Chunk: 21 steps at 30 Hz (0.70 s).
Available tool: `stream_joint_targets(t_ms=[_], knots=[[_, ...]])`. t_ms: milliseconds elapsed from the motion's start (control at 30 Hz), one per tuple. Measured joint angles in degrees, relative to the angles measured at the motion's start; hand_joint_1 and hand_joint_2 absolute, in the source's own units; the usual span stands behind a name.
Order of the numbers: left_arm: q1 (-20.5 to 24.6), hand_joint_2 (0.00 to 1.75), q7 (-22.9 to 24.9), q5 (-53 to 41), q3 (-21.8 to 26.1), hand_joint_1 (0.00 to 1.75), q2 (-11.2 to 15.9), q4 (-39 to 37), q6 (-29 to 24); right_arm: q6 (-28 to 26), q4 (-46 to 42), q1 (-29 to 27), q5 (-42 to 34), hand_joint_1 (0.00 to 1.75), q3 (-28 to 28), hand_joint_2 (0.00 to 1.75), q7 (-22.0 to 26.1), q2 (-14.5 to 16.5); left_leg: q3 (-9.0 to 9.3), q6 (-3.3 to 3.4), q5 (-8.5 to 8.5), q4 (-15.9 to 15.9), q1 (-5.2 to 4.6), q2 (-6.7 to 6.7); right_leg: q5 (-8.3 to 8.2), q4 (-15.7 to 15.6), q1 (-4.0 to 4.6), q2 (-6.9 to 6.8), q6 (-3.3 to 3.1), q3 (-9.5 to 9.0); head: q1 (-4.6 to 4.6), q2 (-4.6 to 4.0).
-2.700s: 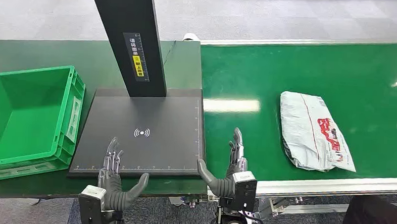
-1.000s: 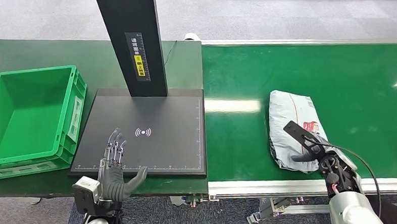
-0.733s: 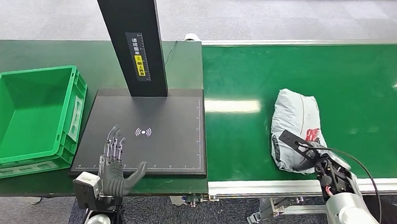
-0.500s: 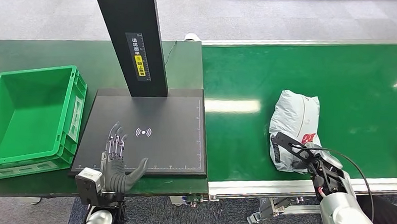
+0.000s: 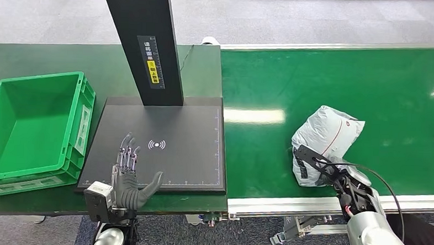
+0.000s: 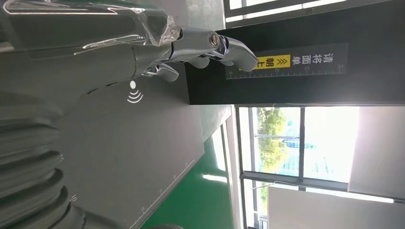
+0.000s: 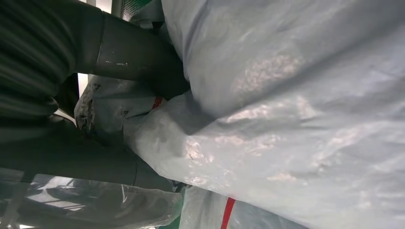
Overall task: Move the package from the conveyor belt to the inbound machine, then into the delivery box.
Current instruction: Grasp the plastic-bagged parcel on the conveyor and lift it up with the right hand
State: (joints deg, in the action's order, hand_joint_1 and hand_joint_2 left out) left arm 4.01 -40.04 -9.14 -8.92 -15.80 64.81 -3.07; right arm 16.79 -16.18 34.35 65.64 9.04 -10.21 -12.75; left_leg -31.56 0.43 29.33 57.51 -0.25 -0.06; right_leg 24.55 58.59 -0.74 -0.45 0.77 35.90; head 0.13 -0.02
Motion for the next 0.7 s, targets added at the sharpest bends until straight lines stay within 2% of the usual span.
stream_joint_targets(t_ms=[100, 200, 300, 367, 433, 500, 567, 633, 700], knots=[[0.0, 1.75, 0.0, 0.1, 0.0, 0.0, 0.0, 0.0, 0.0, -0.4, 0.0, 0.0, 0.0, 1.75, 0.0, 1.75, 0.2, 0.1, -0.01, 0.0, 0.0, 0.0, 0.0, -0.01, 0.0, 0.0, 0.0, -0.01, 0.0, 0.0, 0.0, 0.01], [-0.1, 1.75, 0.0, 0.4, 0.0, 0.0, 0.1, 0.0, 0.0, -3.1, 0.1, -0.1, -0.5, 1.75, 0.0, 1.75, 1.5, 0.3, -0.06, 0.0, 0.0, 0.0, -0.01, 0.0, 0.0, 0.0, -0.01, -0.01, 0.0, 0.01, 0.0, 0.01], [-0.5, 1.75, 0.0, 0.9, -0.1, 0.0, 0.3, 0.1, 0.0, -9.2, 0.0, 0.1, -1.9, 1.75, 0.6, 1.75, 4.0, 0.4, -0.15, 0.0, 0.0, 0.0, -0.01, 0.0, 0.0, 0.0, -0.03, -0.01, 0.01, 0.02, 0.0, 0.01], [-1.1, 1.75, 0.0, 1.1, -0.1, 0.0, 0.6, 0.4, -0.2, -16.9, -0.2, 0.7, -3.9, 1.75, 1.7, 1.75, 7.6, 0.7, -0.21, 0.01, 0.0, 0.0, -0.02, 0.01, -0.02, 0.0, -0.04, 0.0, 0.01, 0.05, -0.01, 0.01], [-1.8, 1.75, 0.0, 1.1, -0.1, 0.0, 0.7, 0.9, -0.7, -27.3, -0.9, 2.1, -7.7, 1.75, 4.0, 1.75, 13.6, 1.3, -0.19, 0.01, -0.01, 0.0, -0.02, 0.01, -0.04, 0.0, -0.05, 0.0, 0.03, 0.09, -0.02, 0.0], [-2.4, 1.75, 0.0, 1.0, -0.2, 0.0, 0.7, 1.5, -1.5, -35.6, -1.9, 4.0, -13.9, 1.75, 7.4, 1.75, 21.5, 1.8, -0.16, 0.02, -0.04, 0.0, -0.03, -0.06, -0.04, 0.0, -0.04, -0.05, 0.03, 0.1, -0.01, 0.01], [-3.0, 1.75, -0.1, 1.0, -0.4, 0.0, 0.7, 2.1, -2.5, -38.5, -3.2, 5.6, -22.2, 1.75, 11.9, 1.75, 30.5, 2.3, -0.18, 0.02, -0.06, 0.0, -0.02, -0.17, -0.04, 0.0, -0.04, -0.12, 0.04, 0.1, -0.01, 0.01], [-3.5, 1.75, -0.1, 1.2, -0.6, 0.0, 0.7, 2.5, -3.6, -38.4, -5.0, 6.8, -31.2, 1.75, 16.7, 1.75, 39.0, 2.9, -0.21, 0.02, -0.07, 0.0, -0.02, -0.21, -0.04, 0.0, -0.04, -0.15, 0.04, 0.1, -0.01, 0.01], [-3.9, 1.75, -0.1, 1.5, -0.9, 0.0, 0.7, 2.9, -4.4, -37.9, -6.9, 7.5, -38.8, 1.75, 20.8, 1.75, 45.3, 3.6, -0.23, 0.02, -0.06, 0.0, -0.02, -0.23, -0.04, 0.0, -0.04, -0.16, 0.04, 0.1, 0.0, 0.0]])
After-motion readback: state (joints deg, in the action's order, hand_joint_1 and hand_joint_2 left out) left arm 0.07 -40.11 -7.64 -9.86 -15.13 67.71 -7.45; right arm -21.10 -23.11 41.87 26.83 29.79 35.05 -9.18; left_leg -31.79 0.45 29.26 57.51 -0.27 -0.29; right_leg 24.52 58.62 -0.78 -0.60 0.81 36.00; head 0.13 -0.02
